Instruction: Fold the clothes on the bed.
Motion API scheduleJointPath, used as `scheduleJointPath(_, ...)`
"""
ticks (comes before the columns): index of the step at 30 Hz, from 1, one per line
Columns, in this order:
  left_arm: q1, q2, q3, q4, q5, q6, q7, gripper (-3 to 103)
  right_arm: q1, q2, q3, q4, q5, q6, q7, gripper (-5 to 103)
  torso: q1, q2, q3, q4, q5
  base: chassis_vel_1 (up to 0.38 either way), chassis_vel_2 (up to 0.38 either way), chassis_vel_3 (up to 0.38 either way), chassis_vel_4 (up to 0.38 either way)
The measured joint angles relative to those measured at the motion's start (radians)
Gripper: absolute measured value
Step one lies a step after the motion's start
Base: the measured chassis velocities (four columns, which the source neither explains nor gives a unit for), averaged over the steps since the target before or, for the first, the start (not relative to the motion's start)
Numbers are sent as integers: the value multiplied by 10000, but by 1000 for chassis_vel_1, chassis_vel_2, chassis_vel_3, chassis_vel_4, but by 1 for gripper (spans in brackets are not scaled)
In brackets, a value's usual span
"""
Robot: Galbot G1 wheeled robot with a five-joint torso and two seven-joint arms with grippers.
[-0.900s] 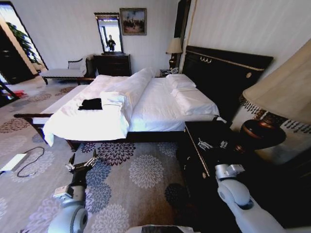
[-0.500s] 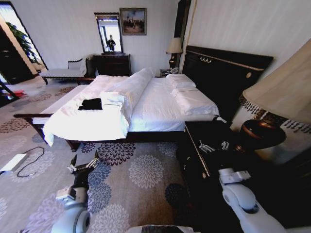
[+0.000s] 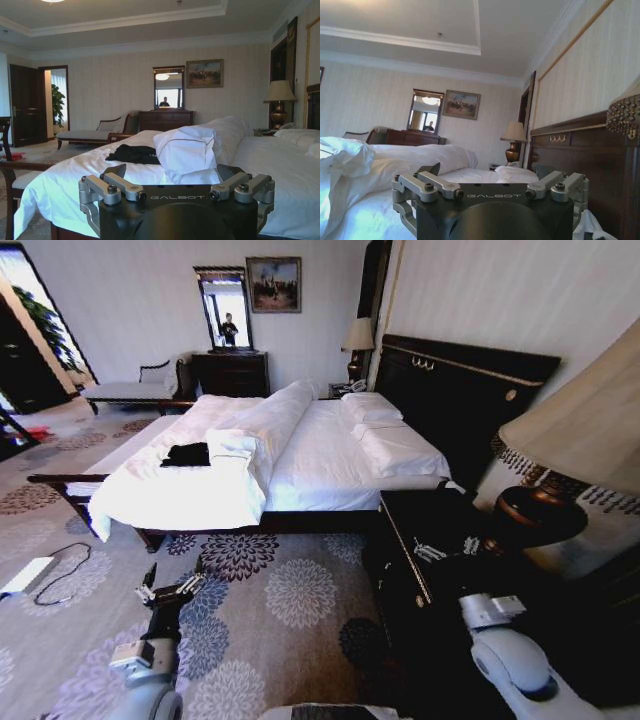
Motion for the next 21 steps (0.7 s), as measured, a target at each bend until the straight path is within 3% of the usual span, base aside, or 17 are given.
scheduleJointPath(21,75,72,26,283,92,-226,182,100,371,657,-262,-537,-178,433,-547,100,0,0,0,-4,0,-6,3,4,-8)
